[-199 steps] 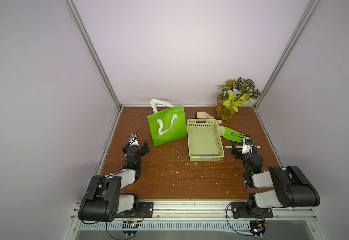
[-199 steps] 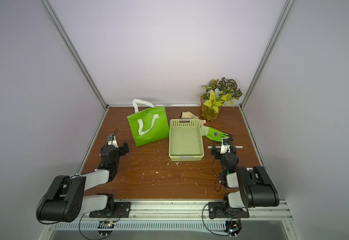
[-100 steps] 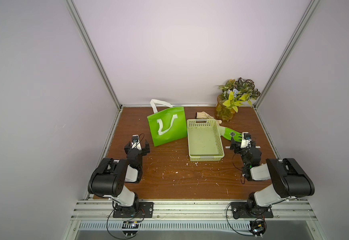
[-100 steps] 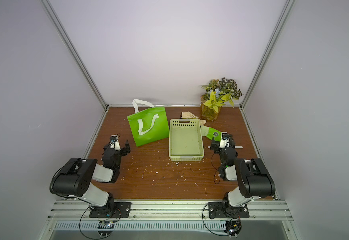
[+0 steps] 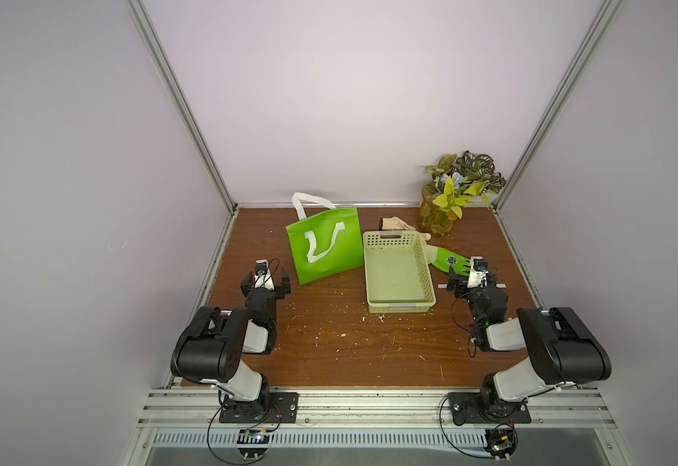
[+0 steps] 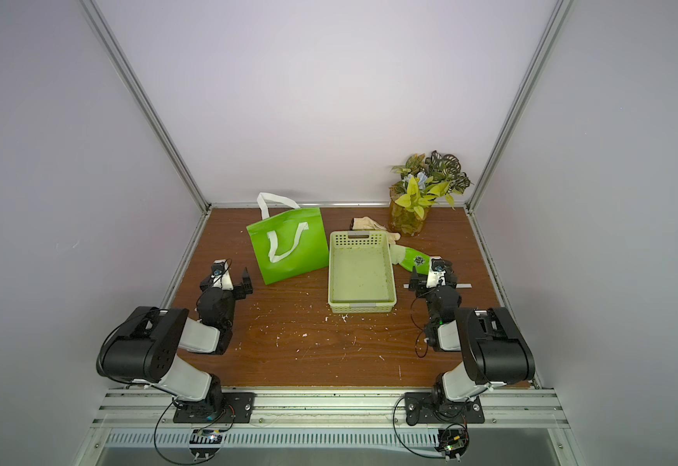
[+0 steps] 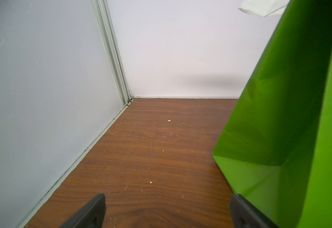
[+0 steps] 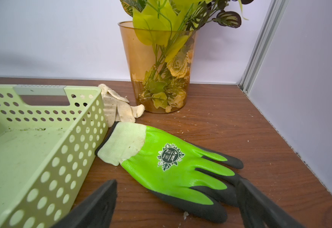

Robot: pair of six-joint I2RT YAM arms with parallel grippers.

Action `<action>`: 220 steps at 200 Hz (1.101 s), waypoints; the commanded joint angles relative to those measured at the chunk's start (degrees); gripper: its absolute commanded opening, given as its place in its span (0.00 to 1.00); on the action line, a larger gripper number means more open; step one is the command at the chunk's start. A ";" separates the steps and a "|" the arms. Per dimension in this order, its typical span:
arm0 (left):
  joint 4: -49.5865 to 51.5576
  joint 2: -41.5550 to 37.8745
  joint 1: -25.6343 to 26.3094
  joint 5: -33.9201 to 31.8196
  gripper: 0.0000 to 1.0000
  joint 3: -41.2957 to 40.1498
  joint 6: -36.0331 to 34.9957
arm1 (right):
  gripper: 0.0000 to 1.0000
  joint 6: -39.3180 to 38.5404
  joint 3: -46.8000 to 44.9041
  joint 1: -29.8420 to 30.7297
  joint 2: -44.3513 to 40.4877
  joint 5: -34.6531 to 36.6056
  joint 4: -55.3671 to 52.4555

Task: Place the ice pack in the delivery bag
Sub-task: Reset both arms

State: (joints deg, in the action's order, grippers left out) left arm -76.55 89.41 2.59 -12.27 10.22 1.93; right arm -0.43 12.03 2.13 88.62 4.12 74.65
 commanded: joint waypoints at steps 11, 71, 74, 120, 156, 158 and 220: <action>-1.45 -0.29 -0.13 -0.46 1.00 0.53 0.00 | 0.99 0.47 0.01 -0.14 -0.11 0.13 1.91; -3.18 -0.63 -0.13 -0.22 1.00 -0.73 0.09 | 0.99 0.51 0.00 -0.17 -0.06 0.12 1.94; -4.22 -0.70 -0.14 -0.26 1.00 -1.31 0.12 | 0.99 0.51 0.01 -0.19 -0.10 0.15 1.93; -28.57 2.98 -0.09 -0.86 1.00 -11.99 0.18 | 0.99 0.45 0.08 -0.16 -0.03 0.13 1.83; -23.09 1.40 -0.09 -1.79 1.00 -10.05 0.44 | 0.99 0.54 0.01 -0.17 -0.03 0.13 1.92; -23.00 1.43 -0.16 -1.79 1.00 -10.05 0.51 | 0.99 0.52 0.01 -0.19 -0.14 0.11 1.86; -12.92 0.21 -0.11 -2.14 1.00 -5.16 0.54 | 0.99 0.60 -0.19 0.09 -0.11 1.20 2.14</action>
State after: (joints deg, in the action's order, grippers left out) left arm -91.94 90.59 2.59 -13.91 2.13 2.26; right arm -0.43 11.94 2.13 88.62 4.21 74.70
